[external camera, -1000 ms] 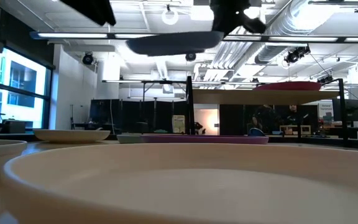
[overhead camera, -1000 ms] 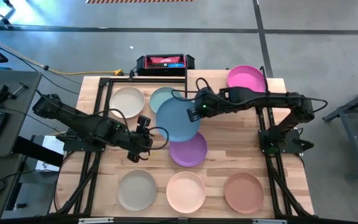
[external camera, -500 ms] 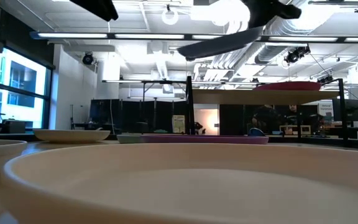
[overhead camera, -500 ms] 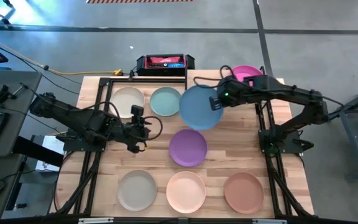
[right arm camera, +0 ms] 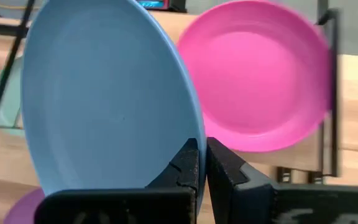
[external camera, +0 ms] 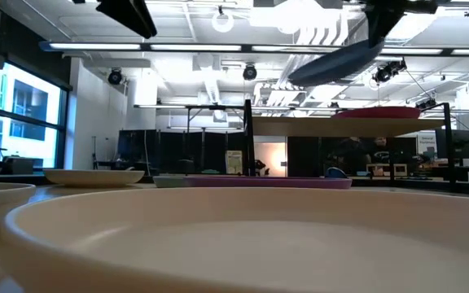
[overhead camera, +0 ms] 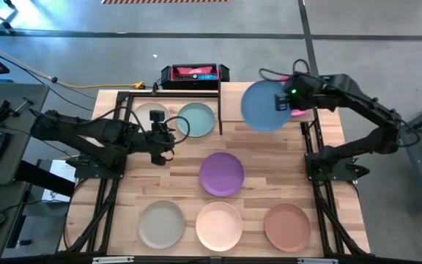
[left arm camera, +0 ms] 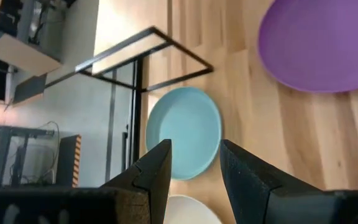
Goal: Place and stack plates onto a shelf
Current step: Stack the blue plate on top of the pink plate on the shelf
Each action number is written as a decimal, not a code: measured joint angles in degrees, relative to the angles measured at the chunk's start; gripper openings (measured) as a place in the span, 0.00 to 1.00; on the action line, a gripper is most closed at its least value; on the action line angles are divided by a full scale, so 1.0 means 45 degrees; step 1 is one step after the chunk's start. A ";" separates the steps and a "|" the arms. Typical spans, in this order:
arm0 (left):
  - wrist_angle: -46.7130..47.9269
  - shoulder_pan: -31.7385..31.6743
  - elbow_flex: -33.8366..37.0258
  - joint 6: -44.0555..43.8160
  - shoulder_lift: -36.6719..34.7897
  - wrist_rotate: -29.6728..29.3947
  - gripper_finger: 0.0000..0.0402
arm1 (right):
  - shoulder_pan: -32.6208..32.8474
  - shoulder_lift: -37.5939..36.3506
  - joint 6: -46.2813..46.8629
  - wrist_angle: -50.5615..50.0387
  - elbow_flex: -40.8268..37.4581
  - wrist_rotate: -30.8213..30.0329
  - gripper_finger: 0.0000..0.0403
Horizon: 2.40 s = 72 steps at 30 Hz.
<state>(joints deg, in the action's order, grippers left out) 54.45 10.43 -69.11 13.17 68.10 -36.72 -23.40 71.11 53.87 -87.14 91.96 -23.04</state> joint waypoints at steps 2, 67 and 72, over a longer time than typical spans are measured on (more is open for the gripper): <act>-0.0015 -0.0272 0.0004 0.0005 -0.0095 -0.0008 0.32 | -0.0474 -0.0244 -0.0231 -0.0018 0.0000 0.0162 0.00; -0.0035 -0.4326 0.0002 -0.0233 -0.0215 0.0094 0.32 | -0.5333 0.0704 -0.2080 -0.0407 0.0000 -0.1430 0.12; 0.0187 -0.4326 0.0002 -0.0233 -0.0215 0.0098 0.32 | -0.5333 0.0675 -0.2305 -0.0375 0.0000 -0.0802 0.12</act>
<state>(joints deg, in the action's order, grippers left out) 55.29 -9.04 -69.10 12.12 67.13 -36.27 -47.40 74.14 43.50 -88.83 91.96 -26.65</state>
